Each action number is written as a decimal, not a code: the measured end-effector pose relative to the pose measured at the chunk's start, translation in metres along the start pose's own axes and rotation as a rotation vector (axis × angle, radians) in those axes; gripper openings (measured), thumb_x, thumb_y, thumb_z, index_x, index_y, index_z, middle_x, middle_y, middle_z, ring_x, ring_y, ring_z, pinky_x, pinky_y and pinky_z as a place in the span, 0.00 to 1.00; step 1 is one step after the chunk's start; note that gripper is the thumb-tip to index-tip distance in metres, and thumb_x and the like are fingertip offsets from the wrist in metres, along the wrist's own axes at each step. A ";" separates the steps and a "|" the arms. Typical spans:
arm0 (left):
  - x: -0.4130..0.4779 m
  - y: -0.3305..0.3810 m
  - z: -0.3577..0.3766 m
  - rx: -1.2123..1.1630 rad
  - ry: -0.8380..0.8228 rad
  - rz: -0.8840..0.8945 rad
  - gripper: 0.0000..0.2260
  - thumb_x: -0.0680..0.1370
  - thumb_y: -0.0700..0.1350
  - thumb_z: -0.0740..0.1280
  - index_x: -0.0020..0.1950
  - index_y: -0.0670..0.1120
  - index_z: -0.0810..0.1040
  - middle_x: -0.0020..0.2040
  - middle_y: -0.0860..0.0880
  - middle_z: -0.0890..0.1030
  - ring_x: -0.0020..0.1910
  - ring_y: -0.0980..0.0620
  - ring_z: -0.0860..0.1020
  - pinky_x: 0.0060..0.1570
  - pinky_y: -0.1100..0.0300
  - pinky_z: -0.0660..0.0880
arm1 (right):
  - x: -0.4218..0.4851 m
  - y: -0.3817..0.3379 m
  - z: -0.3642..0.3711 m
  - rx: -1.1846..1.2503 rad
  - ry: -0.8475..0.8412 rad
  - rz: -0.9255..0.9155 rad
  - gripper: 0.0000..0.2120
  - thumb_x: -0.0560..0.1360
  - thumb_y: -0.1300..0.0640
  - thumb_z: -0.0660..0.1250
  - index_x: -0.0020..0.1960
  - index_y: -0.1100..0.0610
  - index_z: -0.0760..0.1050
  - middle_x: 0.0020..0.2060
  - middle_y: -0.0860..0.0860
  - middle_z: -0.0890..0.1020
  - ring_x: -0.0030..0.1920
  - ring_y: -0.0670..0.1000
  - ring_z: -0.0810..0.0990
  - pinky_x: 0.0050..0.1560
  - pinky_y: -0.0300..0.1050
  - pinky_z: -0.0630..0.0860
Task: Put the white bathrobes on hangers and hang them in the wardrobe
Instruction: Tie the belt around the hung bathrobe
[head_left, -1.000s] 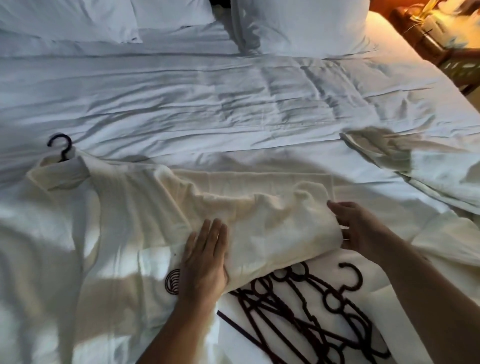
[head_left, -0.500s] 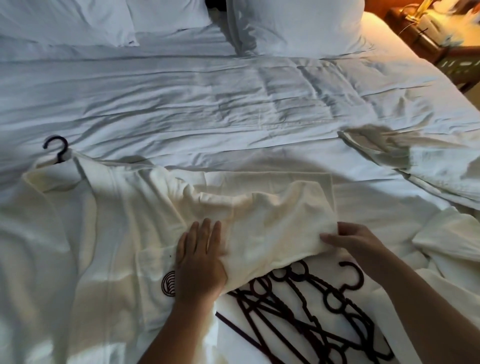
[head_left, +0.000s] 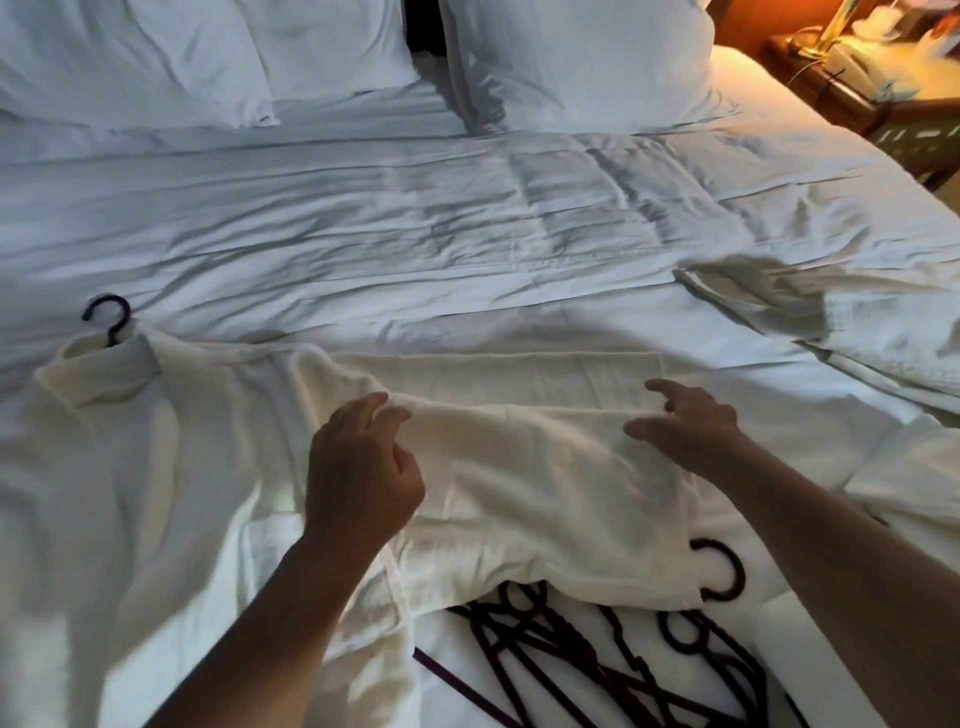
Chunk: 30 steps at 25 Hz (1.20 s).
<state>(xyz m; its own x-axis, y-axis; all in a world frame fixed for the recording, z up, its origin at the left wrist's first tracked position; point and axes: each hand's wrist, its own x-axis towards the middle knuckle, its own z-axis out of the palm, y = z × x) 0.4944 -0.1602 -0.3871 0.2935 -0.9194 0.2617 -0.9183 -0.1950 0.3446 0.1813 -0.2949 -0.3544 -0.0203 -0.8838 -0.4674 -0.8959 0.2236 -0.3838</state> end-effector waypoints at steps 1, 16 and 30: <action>0.021 -0.005 -0.001 -0.019 -0.013 0.048 0.22 0.70 0.42 0.59 0.60 0.45 0.83 0.62 0.43 0.82 0.63 0.41 0.78 0.64 0.45 0.74 | 0.005 -0.009 0.005 -0.213 -0.067 0.024 0.20 0.73 0.43 0.72 0.62 0.47 0.77 0.62 0.55 0.69 0.66 0.62 0.67 0.65 0.56 0.68; 0.094 -0.047 0.061 0.290 -0.286 0.075 0.16 0.73 0.56 0.66 0.57 0.50 0.78 0.53 0.46 0.81 0.56 0.41 0.77 0.57 0.47 0.70 | 0.041 0.008 -0.007 0.612 0.284 0.013 0.25 0.75 0.60 0.74 0.66 0.46 0.69 0.56 0.61 0.80 0.43 0.58 0.81 0.37 0.46 0.76; 0.063 -0.053 0.098 0.172 0.435 0.141 0.13 0.83 0.53 0.60 0.52 0.43 0.75 0.56 0.40 0.76 0.57 0.37 0.74 0.55 0.44 0.67 | -0.010 0.038 -0.008 0.726 -0.222 -0.048 0.47 0.69 0.68 0.76 0.76 0.36 0.61 0.57 0.55 0.82 0.48 0.56 0.86 0.39 0.49 0.84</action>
<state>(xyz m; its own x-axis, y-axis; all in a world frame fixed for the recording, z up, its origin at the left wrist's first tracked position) 0.5358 -0.2413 -0.4773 0.2137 -0.7201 0.6602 -0.9768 -0.1663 0.1348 0.1439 -0.2809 -0.3576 0.1703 -0.8131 -0.5567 -0.3750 0.4690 -0.7996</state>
